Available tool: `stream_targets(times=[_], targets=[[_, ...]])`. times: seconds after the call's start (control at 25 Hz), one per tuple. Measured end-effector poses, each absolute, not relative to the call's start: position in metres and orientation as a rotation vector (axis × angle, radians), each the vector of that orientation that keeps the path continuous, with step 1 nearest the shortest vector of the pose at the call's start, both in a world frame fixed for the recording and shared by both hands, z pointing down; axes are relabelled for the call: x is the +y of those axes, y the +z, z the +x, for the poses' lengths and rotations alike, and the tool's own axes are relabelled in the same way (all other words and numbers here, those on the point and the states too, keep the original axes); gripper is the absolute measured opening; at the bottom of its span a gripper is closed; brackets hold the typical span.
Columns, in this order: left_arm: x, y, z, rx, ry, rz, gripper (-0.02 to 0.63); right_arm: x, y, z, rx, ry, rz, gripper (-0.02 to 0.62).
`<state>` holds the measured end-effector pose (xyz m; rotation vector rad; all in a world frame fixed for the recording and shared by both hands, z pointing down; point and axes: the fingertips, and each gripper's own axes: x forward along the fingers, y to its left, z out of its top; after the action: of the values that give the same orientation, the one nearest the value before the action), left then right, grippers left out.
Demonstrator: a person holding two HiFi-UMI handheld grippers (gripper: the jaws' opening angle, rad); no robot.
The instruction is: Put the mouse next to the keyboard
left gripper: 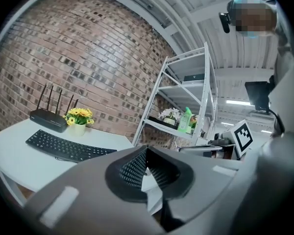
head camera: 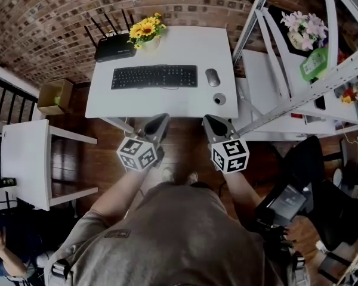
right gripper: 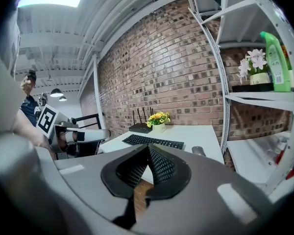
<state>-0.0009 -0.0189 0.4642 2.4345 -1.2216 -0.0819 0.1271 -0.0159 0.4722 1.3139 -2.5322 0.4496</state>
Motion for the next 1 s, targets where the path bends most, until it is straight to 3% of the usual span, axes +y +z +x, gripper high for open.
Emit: stream_targets(times=[1.0], targets=[[0.001, 0.454, -0.016, -1.134, -0.108, 2.472, -0.006, 0.002, 0.458, 0.097, -2.513, 0.382, 1.338, 0.012]])
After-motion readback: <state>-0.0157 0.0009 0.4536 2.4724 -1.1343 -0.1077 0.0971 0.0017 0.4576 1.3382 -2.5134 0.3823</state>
